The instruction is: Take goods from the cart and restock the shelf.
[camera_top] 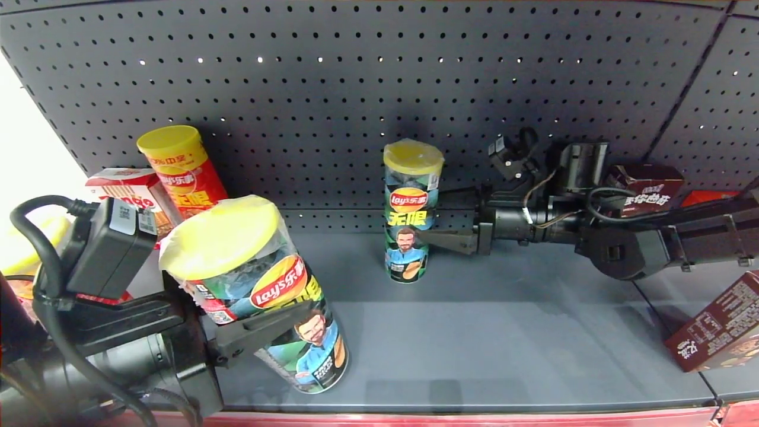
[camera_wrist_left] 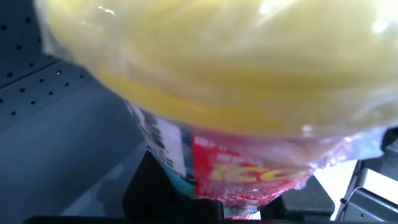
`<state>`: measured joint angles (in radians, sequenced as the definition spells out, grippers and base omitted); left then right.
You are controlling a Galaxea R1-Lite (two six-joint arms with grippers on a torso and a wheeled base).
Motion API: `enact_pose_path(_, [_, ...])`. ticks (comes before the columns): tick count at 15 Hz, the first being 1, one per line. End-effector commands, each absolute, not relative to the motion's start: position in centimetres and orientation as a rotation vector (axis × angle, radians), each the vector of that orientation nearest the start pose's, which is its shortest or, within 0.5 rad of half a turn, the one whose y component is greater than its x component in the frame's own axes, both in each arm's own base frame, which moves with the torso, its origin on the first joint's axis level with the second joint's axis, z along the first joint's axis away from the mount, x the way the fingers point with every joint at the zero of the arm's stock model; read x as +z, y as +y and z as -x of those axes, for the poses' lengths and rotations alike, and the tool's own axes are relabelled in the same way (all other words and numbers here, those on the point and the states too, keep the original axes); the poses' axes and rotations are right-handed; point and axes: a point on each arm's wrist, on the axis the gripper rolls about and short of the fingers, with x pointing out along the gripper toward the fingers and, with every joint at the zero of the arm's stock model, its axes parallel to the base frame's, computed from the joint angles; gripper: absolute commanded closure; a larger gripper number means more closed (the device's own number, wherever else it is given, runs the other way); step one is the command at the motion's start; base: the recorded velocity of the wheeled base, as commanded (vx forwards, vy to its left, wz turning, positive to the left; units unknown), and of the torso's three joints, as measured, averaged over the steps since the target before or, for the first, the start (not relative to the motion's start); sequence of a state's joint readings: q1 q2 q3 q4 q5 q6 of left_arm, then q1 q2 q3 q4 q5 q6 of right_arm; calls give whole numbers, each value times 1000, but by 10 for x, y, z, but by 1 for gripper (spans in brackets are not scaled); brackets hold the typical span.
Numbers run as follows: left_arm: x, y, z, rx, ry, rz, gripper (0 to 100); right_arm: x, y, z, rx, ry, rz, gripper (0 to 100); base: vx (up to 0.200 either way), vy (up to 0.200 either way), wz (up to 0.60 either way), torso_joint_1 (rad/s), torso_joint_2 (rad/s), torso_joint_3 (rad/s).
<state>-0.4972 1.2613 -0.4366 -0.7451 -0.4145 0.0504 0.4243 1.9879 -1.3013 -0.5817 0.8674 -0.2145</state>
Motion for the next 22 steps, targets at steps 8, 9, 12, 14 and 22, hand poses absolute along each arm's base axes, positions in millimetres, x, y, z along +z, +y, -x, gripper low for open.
enact_pose_path(8, [197,-95,-160,-901,79,-51,100,184,210,-378,1344,-13,154,0,0,0,0,0,0,0])
enact_pose_path(9, [197,-94,-160,-897,77,-51,100,183,213,-379,1348,-15,154,0,0,0,0,0,0,0])
enact_pose_path(12, [197,-94,-160,-897,79,-51,100,177,222,-379,1366,-7,153,0,0,0,0,0,0,0])
enact_pose_path(14, [196,-94,-160,-897,79,-51,100,176,225,-380,1375,-8,152,0,0,0,0,0,0,0])
enact_pose_path(22, [197,-93,-159,-881,76,-52,100,191,222,-370,1383,-64,159,100,0,0,0,0,0,0])
